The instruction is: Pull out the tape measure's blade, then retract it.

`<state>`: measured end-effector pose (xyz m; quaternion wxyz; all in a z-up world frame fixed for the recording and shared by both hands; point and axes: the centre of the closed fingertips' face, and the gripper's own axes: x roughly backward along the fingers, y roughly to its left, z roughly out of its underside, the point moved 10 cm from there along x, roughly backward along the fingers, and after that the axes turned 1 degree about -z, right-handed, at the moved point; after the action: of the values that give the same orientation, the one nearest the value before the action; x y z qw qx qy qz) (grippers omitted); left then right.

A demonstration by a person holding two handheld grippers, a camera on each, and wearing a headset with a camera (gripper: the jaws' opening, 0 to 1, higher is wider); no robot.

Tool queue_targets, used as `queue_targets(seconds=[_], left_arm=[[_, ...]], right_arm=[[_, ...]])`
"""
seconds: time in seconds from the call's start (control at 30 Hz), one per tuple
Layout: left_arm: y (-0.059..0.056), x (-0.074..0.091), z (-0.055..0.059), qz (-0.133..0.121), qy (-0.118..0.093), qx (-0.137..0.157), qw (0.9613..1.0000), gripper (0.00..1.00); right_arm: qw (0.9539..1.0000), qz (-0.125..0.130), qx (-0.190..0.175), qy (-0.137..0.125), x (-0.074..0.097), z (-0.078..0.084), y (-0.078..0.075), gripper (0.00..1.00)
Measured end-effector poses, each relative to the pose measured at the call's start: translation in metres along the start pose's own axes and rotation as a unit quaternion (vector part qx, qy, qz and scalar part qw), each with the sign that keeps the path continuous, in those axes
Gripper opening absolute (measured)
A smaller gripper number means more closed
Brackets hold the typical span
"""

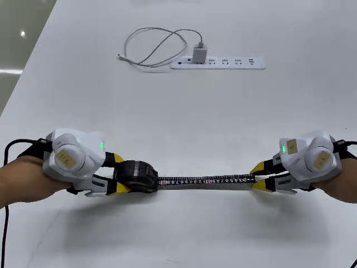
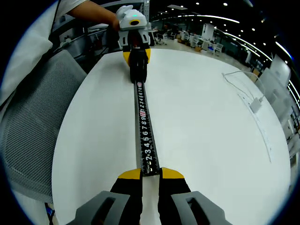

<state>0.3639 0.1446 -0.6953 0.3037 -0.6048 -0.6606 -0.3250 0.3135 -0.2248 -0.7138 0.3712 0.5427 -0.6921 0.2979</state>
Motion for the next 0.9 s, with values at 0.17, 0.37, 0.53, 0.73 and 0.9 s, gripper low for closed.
queue_targets(seconds=[0.17,0.37,0.53,0.73,0.9], left_arm=[[0.000,0.000,0.000,-0.001,0.000,0.000,1.0000,0.25],[-0.001,0.000,-0.001,-0.001,0.001,0.000,1.0000,0.25],[-0.001,0.000,-0.001,-0.001,0.001,0.000,1.0000,0.25],[-0.001,0.000,-0.001,-0.002,0.001,-0.001,1.0000,0.25],[-0.001,0.000,-0.001,-0.003,0.001,-0.001,1.0000,0.25]], right_arm=[[1.0000,0.000,-0.001,0.004,0.004,0.003,0.001,0.08],[1.0000,0.000,0.001,0.009,0.008,0.007,0.000,0.08],[0.9999,0.002,0.000,0.012,0.011,0.008,0.001,0.08],[0.9999,0.003,0.002,0.016,0.014,0.010,0.002,0.08],[0.9998,0.004,0.001,0.020,0.017,0.013,0.002,0.08]])
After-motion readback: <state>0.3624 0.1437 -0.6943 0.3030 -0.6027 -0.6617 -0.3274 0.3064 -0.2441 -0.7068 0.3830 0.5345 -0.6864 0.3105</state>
